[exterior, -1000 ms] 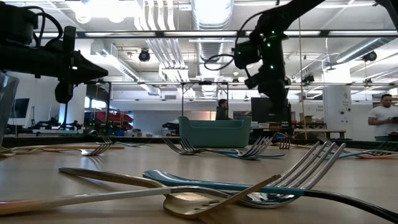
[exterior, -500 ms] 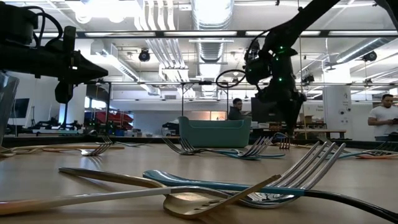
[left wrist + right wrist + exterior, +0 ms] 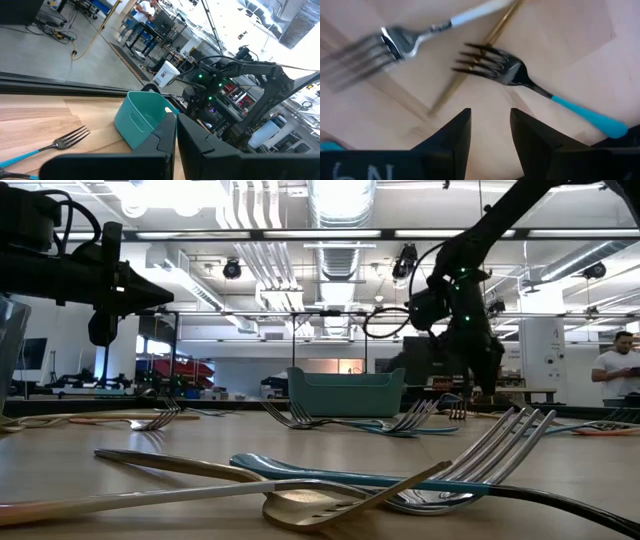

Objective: Sort silverware by color (type)
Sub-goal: Put the blue fork into the white bin

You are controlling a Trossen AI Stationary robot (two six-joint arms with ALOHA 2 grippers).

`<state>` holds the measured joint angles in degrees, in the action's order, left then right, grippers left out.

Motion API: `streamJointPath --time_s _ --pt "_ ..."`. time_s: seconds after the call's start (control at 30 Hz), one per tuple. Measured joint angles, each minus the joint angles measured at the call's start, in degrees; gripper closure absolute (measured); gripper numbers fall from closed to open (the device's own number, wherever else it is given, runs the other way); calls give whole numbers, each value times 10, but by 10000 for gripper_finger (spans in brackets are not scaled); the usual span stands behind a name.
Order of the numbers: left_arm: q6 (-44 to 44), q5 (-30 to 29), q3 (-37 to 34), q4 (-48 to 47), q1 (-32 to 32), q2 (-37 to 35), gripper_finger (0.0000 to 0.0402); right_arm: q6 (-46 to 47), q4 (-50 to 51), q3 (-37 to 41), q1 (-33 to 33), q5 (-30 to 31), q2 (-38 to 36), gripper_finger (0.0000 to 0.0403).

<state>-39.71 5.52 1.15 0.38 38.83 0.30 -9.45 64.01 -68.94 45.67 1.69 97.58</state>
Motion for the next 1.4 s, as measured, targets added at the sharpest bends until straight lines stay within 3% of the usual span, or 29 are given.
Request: streamJointPath --time_s 0.23,0.4,0.73,0.87,1.17,1.4 --pt "0 0 0 0 0 0 401 -155 -3 8 3 103 0 293" --pt "0 0 0 0 0 0 401 -213 -30 27 13 100 0 303" --pt "0 0 0 0 0 0 401 -232 -113 78 31 101 0 296" --pt "0 0 0 0 0 0 401 -233 -116 71 31 102 0 299" --pt "0 0 0 0 0 0 401 -350 -125 73 44 99 14 305" --pt "0 0 0 0 0 0 401 -352 -122 69 50 108 48 305"
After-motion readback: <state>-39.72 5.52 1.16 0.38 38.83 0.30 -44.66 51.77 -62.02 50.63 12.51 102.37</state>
